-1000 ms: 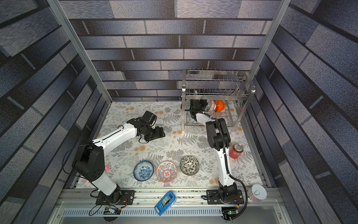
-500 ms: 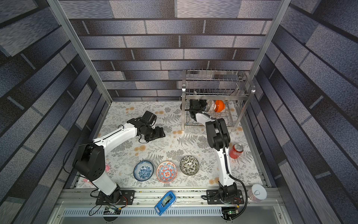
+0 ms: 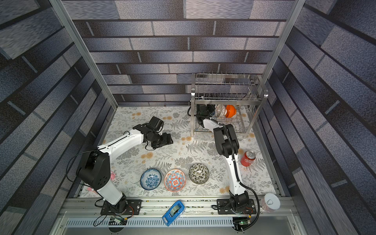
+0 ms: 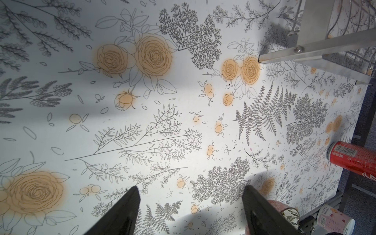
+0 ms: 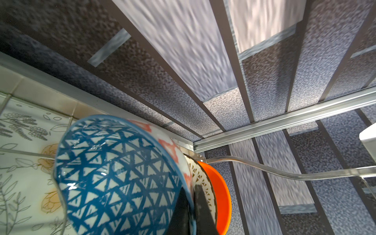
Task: Load bowls into a dish rack
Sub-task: Place the bowl in the dish rack.
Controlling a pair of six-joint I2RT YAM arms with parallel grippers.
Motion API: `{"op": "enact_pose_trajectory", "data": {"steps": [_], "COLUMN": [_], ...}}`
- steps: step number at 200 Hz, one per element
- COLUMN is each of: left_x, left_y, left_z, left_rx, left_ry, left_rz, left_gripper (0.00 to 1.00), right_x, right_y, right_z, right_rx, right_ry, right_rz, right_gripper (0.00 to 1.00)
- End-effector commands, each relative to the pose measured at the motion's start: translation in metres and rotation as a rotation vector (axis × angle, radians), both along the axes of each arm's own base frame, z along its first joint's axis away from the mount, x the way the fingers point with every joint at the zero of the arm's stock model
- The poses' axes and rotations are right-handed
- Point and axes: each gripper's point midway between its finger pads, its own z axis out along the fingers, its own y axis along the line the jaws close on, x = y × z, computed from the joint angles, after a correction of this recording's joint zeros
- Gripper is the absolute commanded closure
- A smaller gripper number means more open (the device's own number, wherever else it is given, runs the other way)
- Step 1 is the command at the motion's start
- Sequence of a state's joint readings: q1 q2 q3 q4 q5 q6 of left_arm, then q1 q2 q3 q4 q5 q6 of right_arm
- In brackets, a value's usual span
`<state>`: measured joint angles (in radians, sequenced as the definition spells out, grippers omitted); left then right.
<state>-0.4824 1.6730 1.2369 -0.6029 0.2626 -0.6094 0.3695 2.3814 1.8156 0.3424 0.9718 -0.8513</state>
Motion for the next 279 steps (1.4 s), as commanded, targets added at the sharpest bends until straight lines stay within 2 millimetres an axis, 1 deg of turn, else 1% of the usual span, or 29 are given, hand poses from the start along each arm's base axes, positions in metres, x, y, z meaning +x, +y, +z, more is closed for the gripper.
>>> {"op": "enact_pose_trajectory", "data": {"steps": [1, 32, 135, 210, 279], "left_x": [-0.0015, -0.0021, -0.0015, -0.0022, -0.0029], "left_y": [0.003, 0.0038, 0.003, 0.0028, 0.0033], "left_z": [-0.0008, -0.002, -0.0009, -0.0014, -0.0022], "left_rx": [-0.003, -0.006, -0.011, -0.012, -0.011], "left_ry": [-0.002, 0.003, 0.001, 0.004, 0.005], "left_rz": [-0.012, -0.01, -0.011, -0.012, -0.011], "left_gripper": [0.18, 0.18, 0.18, 0.18, 0.19], "right_x": [0.0021, 0.0018, 0.0028, 0.0028, 0.0026], "right_y": [0.0222, 0.0219, 0.024, 0.0249, 0.0248], "right_z": [-0.0079, -0.0111, -0.0118, -0.0127, -0.0142], "right_rx": [-0.002, -0.006, -0.008, -0.009, -0.008], "right_ry": [0.013, 0.025, 0.04, 0.048, 0.052], "right_rz": [0.042, 0.041, 0.04, 0.04, 0.038], "right_gripper": [1.0, 1.0, 1.0, 0.92, 0.89]}}
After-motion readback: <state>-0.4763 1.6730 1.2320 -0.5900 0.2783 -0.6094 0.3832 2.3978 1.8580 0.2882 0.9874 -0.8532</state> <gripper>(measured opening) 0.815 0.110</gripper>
